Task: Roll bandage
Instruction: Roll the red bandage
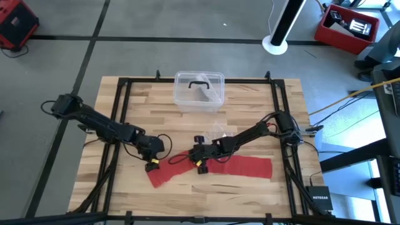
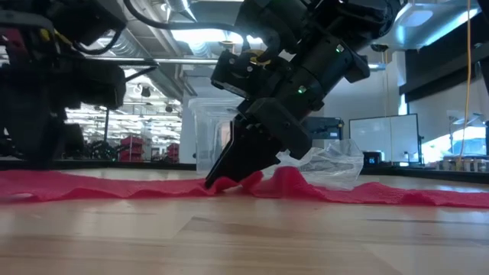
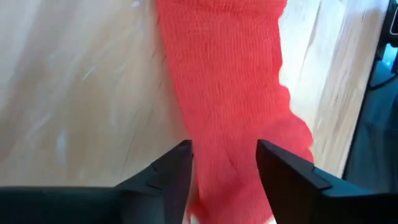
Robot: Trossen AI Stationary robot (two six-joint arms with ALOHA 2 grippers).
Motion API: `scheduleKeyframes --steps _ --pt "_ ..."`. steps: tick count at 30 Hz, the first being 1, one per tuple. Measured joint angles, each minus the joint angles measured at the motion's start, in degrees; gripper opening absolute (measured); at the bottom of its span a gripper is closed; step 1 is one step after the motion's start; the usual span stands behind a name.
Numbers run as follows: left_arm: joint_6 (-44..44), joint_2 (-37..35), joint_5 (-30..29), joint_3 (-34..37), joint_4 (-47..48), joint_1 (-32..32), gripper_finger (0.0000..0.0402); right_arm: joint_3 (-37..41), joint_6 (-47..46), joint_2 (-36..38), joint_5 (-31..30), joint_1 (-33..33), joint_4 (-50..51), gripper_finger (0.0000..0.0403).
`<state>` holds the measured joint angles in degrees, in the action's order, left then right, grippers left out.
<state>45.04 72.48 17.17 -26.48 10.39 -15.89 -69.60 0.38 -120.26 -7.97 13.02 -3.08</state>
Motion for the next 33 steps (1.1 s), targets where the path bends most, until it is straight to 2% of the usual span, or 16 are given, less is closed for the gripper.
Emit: scheduleKeyframes --steps 4,8,12,17,23,27,30,33 --pt "1.81 -6.0 -1.45 -0.27 8.63 -0.13 0.017 0.0 -0.11 1.69 0.02 0.06 3.4 0.015" --pt "5.6 -12.13 -3.66 -0.18 13.07 -2.51 0.0163 0.0 -1.33 4.1 0.1 0.14 5.88 0.015" --pt "9.64 -15.28 -6.26 -0.18 14.51 -6.54 0.0161 -0.04 -3.84 4.74 4.66 0.9 5.18 0.015" --pt "13.55 -14.55 -11.02 -0.17 14.91 -12.8 0.0161 -0.06 -6.1 4.01 5.79 5.17 -1.67 0.015" --pt "14.98 -11.54 -16.98 -0.13 14.57 -18.29 0.0161 -0.17 -6.6 2.73 -0.58 10.03 -12.05 0.015" --pt "14.6 -9.88 -18.16 -0.13 14.06 -19.98 0.0161 -0.29 -7.61 -1.01 -3.37 12.31 -21.47 0.015" --pt "12.86 -9.28 -20.08 0.01 13.7 -21.04 0.0158 -4.32 -8.02 -5.29 -4.79 13.6 -24.16 0.015" --pt "11.52 -9.26 -20.72 2.38 8.73 -21.56 0.0154 -11.13 -7.76 -10.21 -6.51 14.51 -23.13 0.015"
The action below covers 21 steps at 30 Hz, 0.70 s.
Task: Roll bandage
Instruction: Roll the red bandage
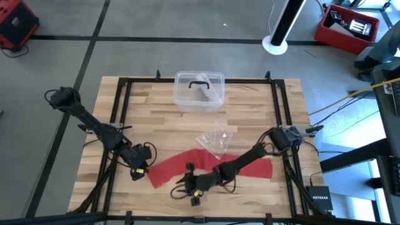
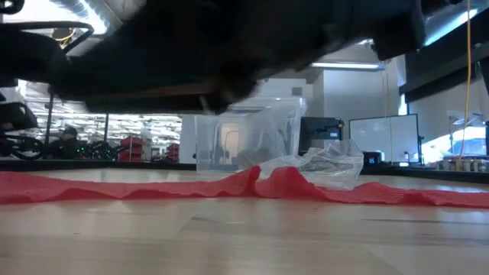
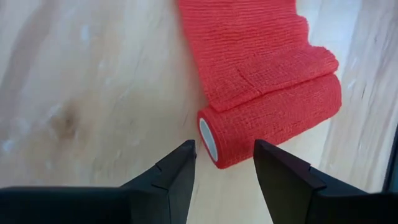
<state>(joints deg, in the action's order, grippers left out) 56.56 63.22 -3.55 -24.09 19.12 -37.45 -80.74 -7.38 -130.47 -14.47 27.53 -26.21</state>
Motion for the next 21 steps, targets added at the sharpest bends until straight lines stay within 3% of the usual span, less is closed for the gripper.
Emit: scheduleKeyframes --steps 10,21 --pt "-0.4 -0.02 0.63 8.23 -19.2 -2.58 0.0147 -17.42 0.71 -12.0 -6.99 -0.66 8.95 0.015" --pt "-2.69 -0.09 0.76 8.19 -24.72 -3.83 0.0143 -19.77 2.29 -13.21 -8.86 -0.94 10.01 0.015"
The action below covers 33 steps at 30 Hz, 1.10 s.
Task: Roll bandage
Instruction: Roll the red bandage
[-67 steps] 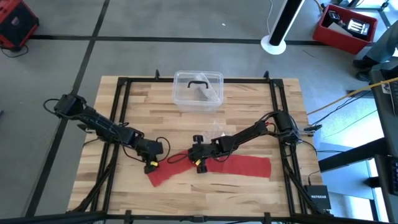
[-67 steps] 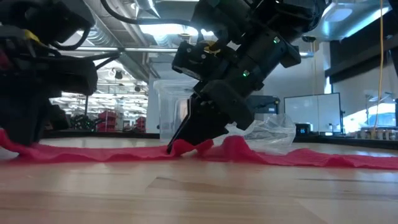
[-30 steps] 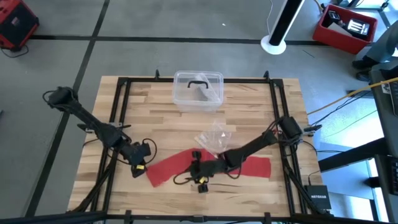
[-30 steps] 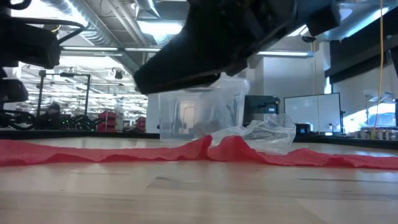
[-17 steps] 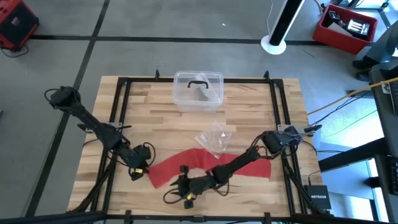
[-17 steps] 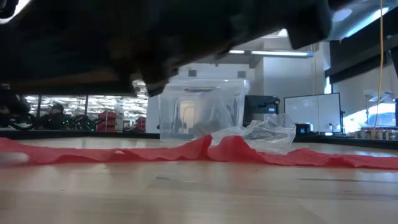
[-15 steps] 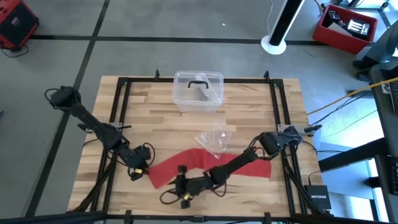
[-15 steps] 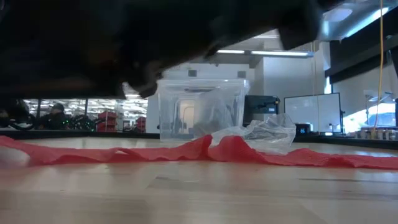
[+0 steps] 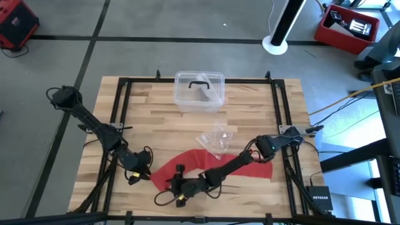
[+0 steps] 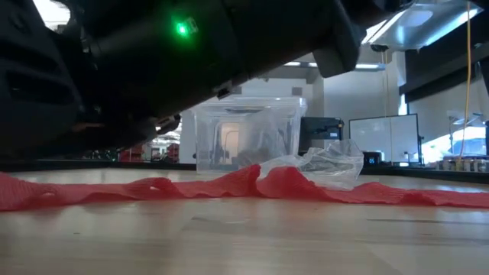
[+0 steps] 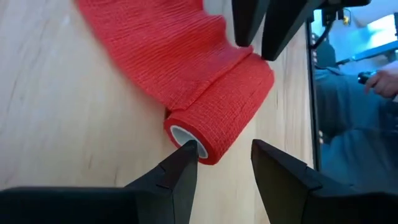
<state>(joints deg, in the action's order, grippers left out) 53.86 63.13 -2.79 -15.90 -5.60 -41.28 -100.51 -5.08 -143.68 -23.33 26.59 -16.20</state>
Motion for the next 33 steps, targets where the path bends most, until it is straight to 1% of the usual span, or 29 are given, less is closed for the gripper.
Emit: scheduleKeyframes --steps 4,11,16,20,27,30,33 --pt "0.0 0.78 -0.94 0.02 0.58 0.0 0.0143 0.0 0.0 0.02 0.19 -0.02 1.42 0.015" --pt "0.34 4.17 -2.97 0.0 -0.09 0.0 0.0143 0.02 -0.55 0.02 0.37 0.02 1.9 0.015" --pt "-1.08 6.18 -4.05 0.0 -3.27 0.0 0.0143 0.02 -0.73 0.02 0.39 0.02 2.75 0.015" --pt "-1.64 6.64 -4.17 -0.02 -4.98 0.0 0.0143 0.05 -1.9 0.02 0.35 0.04 3.08 0.0149" --pt "-1.86 6.64 -4.43 -0.02 -4.93 0.0 0.0143 0.07 -2.47 0.02 0.3 0.02 2.77 0.0149" --pt "-0.49 5.75 -1.4 -0.07 -2.6 0.01 0.0143 0.07 -2.47 0.09 0.22 0.02 2.77 0.0149" --pt "1.11 3.83 1.06 -1.23 1.93 -0.29 0.0143 0.13 -2.46 1.14 -0.24 0.02 2.96 0.0149"
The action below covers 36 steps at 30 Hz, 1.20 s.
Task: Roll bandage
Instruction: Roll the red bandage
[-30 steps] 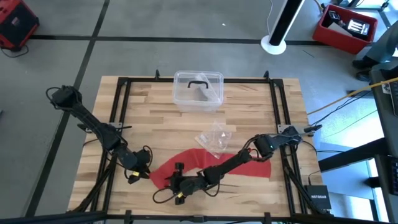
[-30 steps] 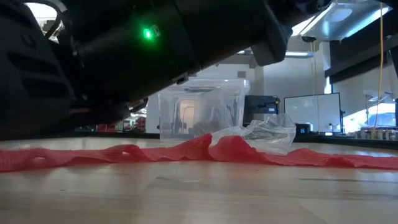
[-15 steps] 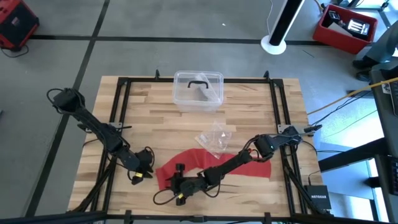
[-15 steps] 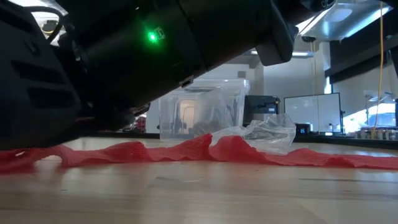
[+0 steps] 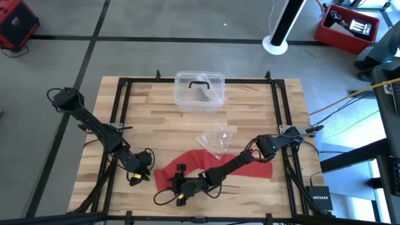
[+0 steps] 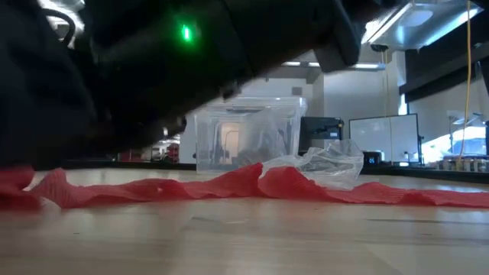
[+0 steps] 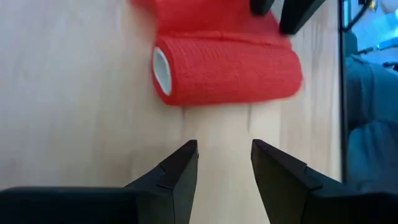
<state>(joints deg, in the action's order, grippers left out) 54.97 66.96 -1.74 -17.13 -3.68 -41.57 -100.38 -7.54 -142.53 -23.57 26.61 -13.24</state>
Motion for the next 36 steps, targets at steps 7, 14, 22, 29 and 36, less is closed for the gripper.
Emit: scheduleKeyframes --steps 7,14,22,29,36 --pt "1.44 -1.64 -8.29 -2.59 -2.42 -4.61 0.0143 -0.04 2.75 5.2 -0.48 -0.69 5.91 0.0149" --pt "2.69 4.41 -20.45 -7.18 -5.91 -14.01 0.0143 -0.13 6.85 8.19 0.48 -5.14 10.65 0.0149" --pt "4.8 16.29 -29.72 -14.84 -5.18 -20.29 0.0143 -0.04 6.05 8.08 12.61 -11.75 10.82 0.015" --pt "11.04 27.32 -34.99 -22.62 -4.46 -21.26 0.0143 -0.04 8.11 8.04 22.74 -15.67 10.41 0.0163" --pt "18.36 34.34 -35.06 -27.73 -4.8 -20.58 0.0143 -0.09 7.95 5.12 20.5 -16.98 9.39 0.0234"
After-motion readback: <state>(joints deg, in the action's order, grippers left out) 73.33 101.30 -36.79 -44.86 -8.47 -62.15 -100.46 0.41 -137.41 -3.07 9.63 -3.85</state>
